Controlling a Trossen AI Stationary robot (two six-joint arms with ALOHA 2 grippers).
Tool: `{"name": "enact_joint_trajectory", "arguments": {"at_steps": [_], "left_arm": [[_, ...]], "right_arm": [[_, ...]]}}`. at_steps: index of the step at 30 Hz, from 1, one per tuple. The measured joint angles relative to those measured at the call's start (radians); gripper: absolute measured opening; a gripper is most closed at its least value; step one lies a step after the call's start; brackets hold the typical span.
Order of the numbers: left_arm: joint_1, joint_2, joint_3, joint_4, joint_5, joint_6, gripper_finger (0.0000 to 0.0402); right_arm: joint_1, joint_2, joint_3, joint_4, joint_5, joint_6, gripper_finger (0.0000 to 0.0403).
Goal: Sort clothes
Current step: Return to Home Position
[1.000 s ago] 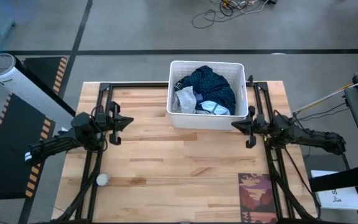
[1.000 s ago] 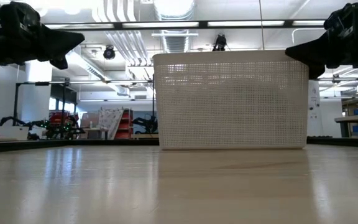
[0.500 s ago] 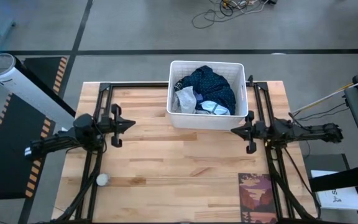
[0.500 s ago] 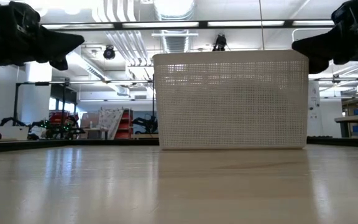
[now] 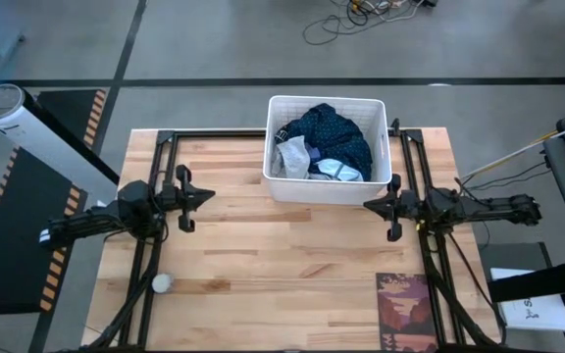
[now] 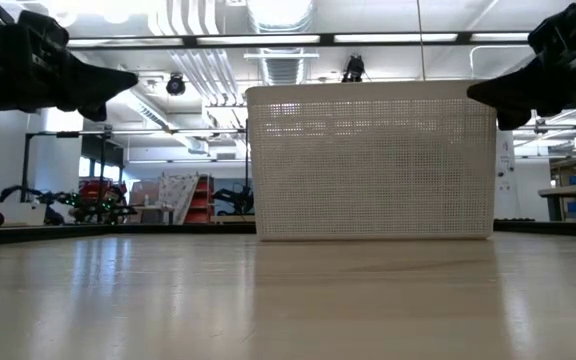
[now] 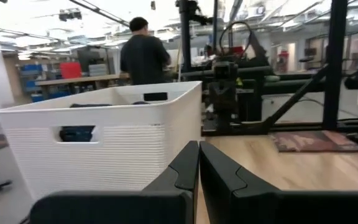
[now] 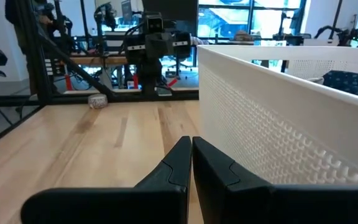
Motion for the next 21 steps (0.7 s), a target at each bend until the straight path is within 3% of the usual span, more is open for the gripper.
{"name": "enact_joint_trajectory", "arguments": {"at_steps": [9, 21], "left_arm": [[0.0, 0.005, 0.0, -0.105, -0.01, -0.043, 0.0], [-0.001, 0.005, -0.001, -0.059, -0.018, -0.02, 0.0]], "right_arm": [[0.0, 0.001, 0.0, -0.003, 0.001, 0.003, 0.0], [0.0, 0.002, -0.001, -0.007, 0.015, 0.021, 0.0]]}}
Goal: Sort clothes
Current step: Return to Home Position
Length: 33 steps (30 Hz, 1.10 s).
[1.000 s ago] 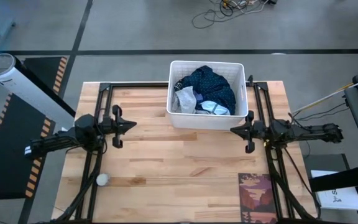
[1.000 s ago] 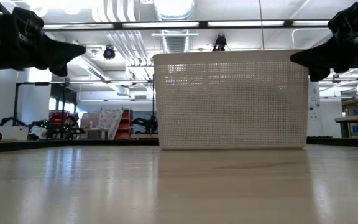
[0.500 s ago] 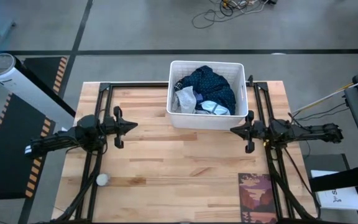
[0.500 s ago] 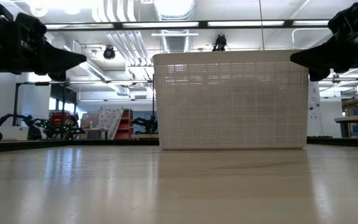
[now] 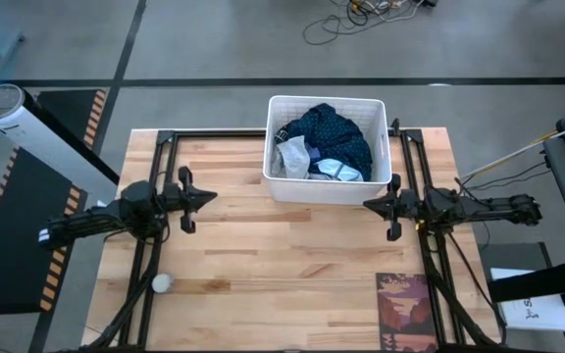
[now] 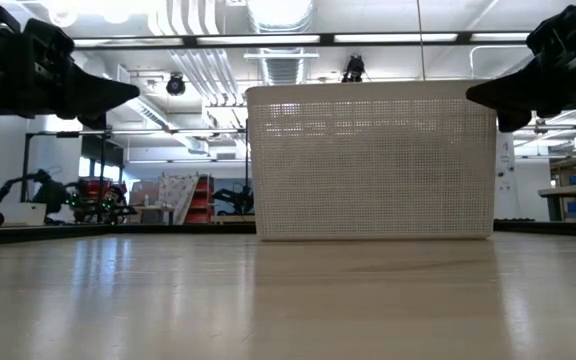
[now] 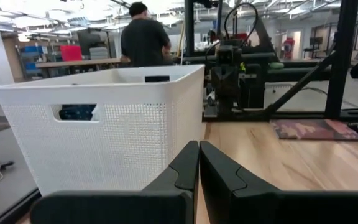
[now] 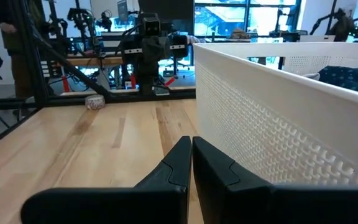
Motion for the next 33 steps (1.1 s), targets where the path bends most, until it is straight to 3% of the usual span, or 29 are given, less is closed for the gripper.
{"name": "enact_joint_trajectory", "arguments": {"at_steps": [19, 27, 33], "left_arm": [[0.0, 0.09, 0.0, 0.019, -0.059, -0.044, 0.0], [0.0, 0.092, -0.001, 0.045, -0.06, -0.026, 0.0], [0.0, 0.101, -0.001, 0.044, -0.06, -0.026, 0.0]], "right_arm": [[0.0, 0.109, 0.0, 0.005, 0.004, -0.015, 0.0], [0.0, 0.044, -0.001, 0.052, 0.011, -0.109, 0.0], [0.0, -0.044, -0.001, 0.044, -0.104, -0.114, 0.0]]}}
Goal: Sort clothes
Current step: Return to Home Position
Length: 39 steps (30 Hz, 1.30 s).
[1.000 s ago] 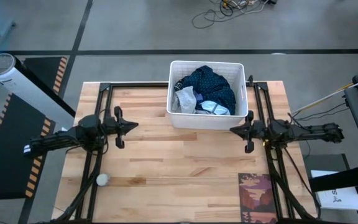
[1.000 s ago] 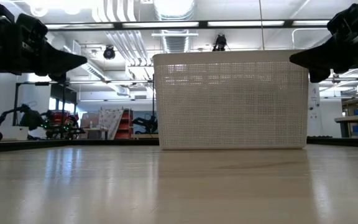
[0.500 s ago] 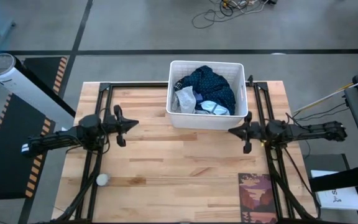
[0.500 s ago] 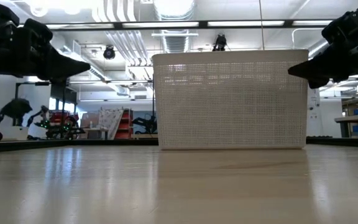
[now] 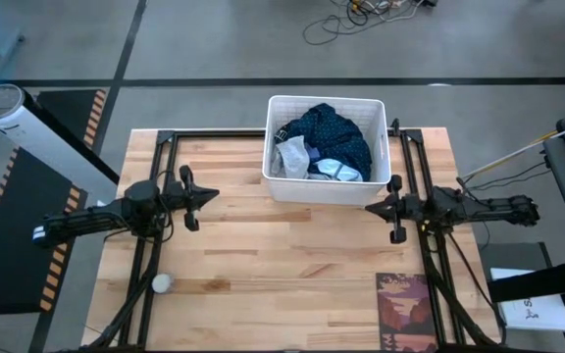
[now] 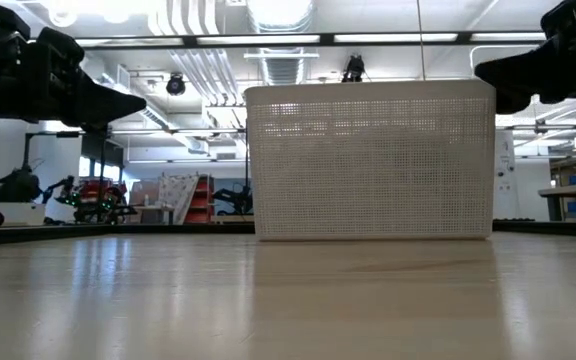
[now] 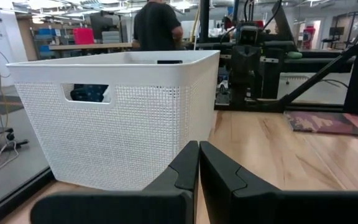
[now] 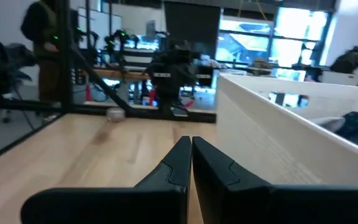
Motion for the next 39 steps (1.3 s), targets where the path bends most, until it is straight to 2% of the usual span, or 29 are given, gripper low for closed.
{"name": "enact_joint_trajectory", "arguments": {"at_steps": [4, 9, 39], "left_arm": [[0.0, 0.005, 0.0, 0.001, 0.0, 0.0, 0.0], [0.0, 0.015, 0.0, 0.002, 0.0, 0.0, 0.0], [0.0, 0.048, 0.0, 0.002, 0.001, 0.0, 0.0]], "right_arm": [[0.0, 0.013, 0.007, -0.007, -0.003, -0.007, 0.0], [0.0, 0.019, 0.009, -0.011, 0.045, 0.009, 0.0], [0.0, 0.017, 0.014, -0.004, 0.045, 0.014, 0.0]]}}
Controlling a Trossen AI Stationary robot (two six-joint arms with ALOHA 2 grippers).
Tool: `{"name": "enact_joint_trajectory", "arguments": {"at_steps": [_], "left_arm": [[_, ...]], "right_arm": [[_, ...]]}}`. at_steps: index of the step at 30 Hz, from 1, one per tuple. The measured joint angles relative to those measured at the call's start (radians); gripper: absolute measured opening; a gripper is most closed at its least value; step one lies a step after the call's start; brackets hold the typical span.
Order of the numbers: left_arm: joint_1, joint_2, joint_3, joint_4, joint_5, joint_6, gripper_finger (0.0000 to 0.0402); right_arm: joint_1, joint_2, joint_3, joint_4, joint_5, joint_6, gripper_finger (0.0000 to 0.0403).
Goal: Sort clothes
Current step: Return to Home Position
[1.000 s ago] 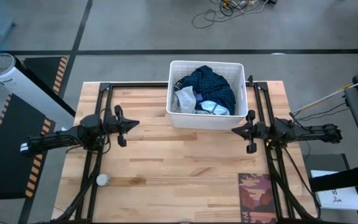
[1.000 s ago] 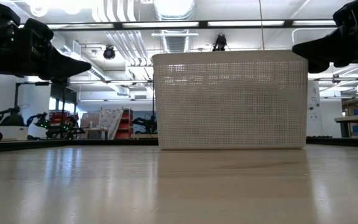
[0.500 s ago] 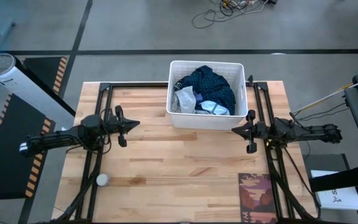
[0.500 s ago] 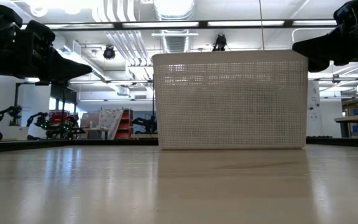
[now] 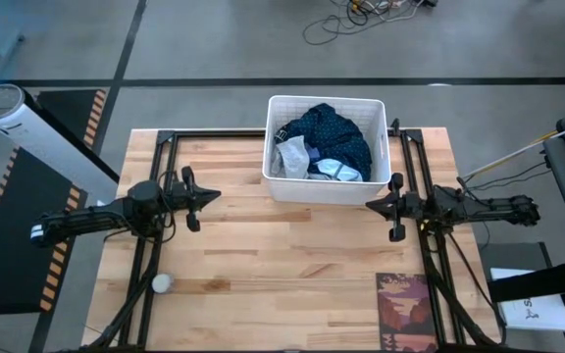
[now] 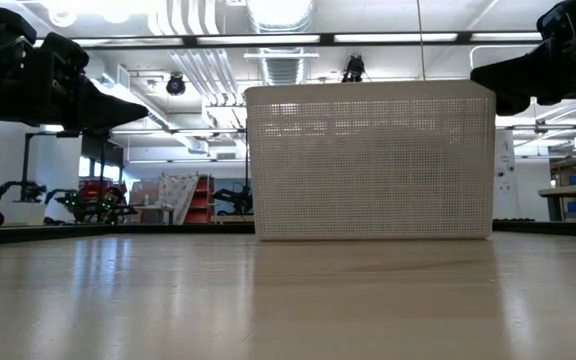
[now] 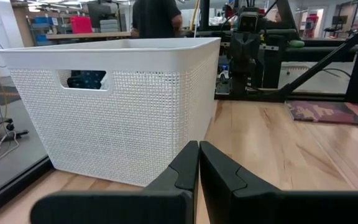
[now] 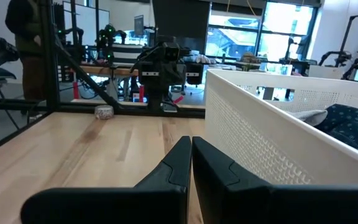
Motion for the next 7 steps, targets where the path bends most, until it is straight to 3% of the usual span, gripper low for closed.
{"name": "enact_joint_trajectory", "arguments": {"at_steps": [7], "left_arm": [[0.0, 0.001, 0.0, 0.0, 0.0, -0.023, 0.0]], "right_arm": [[0.0, 0.0, 0.0, 0.0, 0.0, 0.0, 0.0]]}}
